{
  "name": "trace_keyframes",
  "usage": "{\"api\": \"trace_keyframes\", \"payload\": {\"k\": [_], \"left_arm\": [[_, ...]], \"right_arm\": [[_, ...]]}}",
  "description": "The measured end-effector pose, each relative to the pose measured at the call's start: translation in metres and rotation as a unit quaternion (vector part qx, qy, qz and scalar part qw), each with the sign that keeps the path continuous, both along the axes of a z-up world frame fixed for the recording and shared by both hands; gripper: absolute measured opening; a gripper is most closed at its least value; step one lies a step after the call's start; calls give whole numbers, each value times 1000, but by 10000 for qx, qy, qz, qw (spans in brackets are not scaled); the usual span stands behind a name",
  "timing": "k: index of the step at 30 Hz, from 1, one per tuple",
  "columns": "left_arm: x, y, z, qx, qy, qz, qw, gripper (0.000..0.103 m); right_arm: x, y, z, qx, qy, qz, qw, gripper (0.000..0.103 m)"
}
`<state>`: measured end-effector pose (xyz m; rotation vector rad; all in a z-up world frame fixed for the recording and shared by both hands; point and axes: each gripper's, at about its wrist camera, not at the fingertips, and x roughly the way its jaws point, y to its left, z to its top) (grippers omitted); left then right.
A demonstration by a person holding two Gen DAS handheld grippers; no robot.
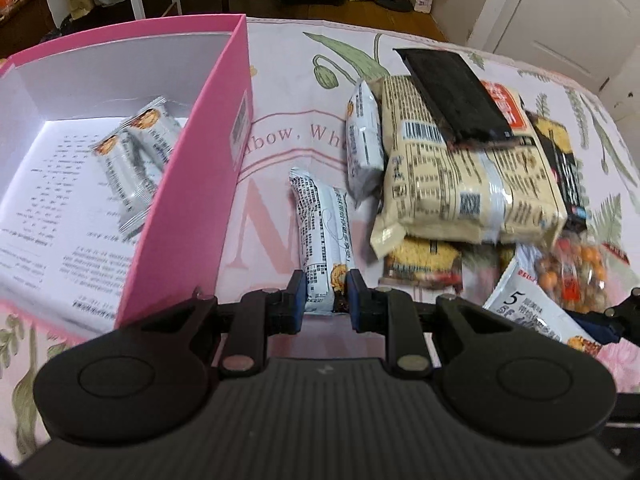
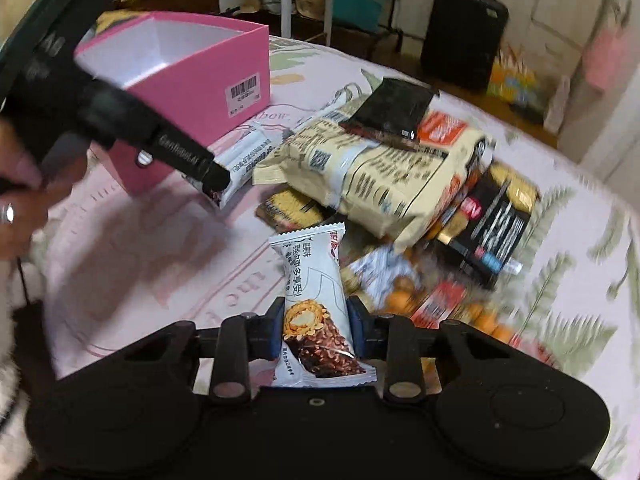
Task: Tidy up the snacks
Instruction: 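Lower both held bars into the pink box and open both tools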
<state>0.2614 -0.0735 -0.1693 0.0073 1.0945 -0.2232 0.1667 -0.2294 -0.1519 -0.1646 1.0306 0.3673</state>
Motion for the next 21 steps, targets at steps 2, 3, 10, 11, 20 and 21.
{"api": "trace_keyframes", "payload": {"k": [2,3,10,11,20,21], "left_arm": [[-8,1,3,24,-19,-45,10000,20],[-13,2,4,14,-4,-55,10000,20],[-43,1,6,169,56,-322,9993,20],[-47,1,6,131,88,-365,9992,20],[-89,11,27,-72,34,-552,9984,20],[-95,13,31,-18,-44,-552,9985,20]], "right_arm": [[-3,-1,4,139,91,-58,9998,36],[-5,-1,5,185,131,-104,9997,36],[-17,-11,4,721,476,-606,9944,36],[-21,-11,4,785,509,-643,9935,36],[-56,2,24,1150,332,-621,9909,36],[-59,4,28,1153,309,-630,9909,36]]}}
